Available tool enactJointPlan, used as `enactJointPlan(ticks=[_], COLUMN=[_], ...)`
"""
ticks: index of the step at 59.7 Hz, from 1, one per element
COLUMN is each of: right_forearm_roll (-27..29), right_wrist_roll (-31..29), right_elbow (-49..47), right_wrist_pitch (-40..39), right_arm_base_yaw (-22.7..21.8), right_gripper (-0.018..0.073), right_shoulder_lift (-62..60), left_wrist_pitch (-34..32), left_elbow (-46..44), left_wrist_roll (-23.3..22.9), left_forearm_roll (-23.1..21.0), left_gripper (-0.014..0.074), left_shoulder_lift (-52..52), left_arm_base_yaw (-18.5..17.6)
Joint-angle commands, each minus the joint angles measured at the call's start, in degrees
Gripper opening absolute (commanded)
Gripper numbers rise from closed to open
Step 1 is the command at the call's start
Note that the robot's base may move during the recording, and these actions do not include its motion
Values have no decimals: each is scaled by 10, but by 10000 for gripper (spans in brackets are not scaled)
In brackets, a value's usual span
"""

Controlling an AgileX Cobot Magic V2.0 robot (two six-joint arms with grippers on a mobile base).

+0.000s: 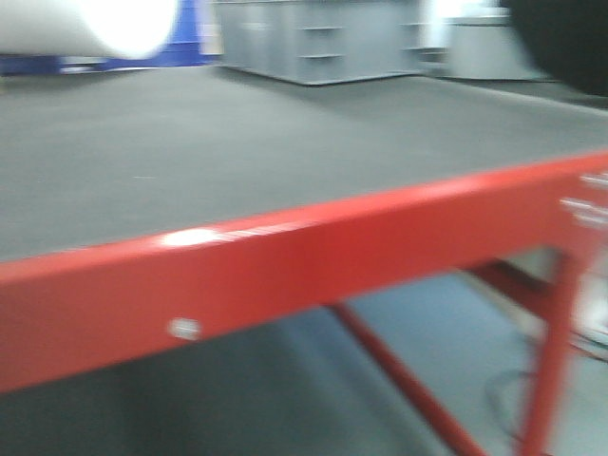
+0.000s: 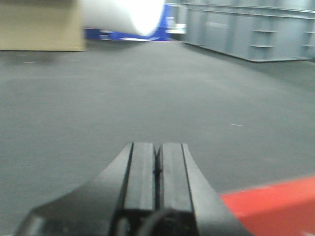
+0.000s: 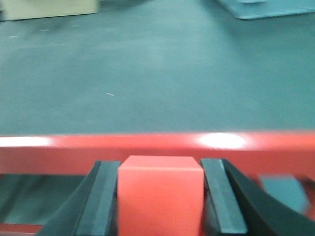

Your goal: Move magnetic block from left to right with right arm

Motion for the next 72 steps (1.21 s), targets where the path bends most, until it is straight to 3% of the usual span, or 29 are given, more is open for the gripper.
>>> enactJointPlan(ticks=[1,72], right_forearm_roll=[-9,-9], right_wrist_roll=[-6,-6], right_elbow=[-16,-16], right_wrist_pitch=[-51,-51], right_arm_base_yaw=[0,0], right_gripper=[132,132], right_shoulder_lift=[3,3], left_wrist_pitch=[-52,-52], left_elbow=[5,5], left_wrist_roll=[-4,-4], left_forearm_roll=[0,0], left_gripper=[-116,-116], left_shoulder_lift=[-8,-8], left_arm_base_yaw=[1,1])
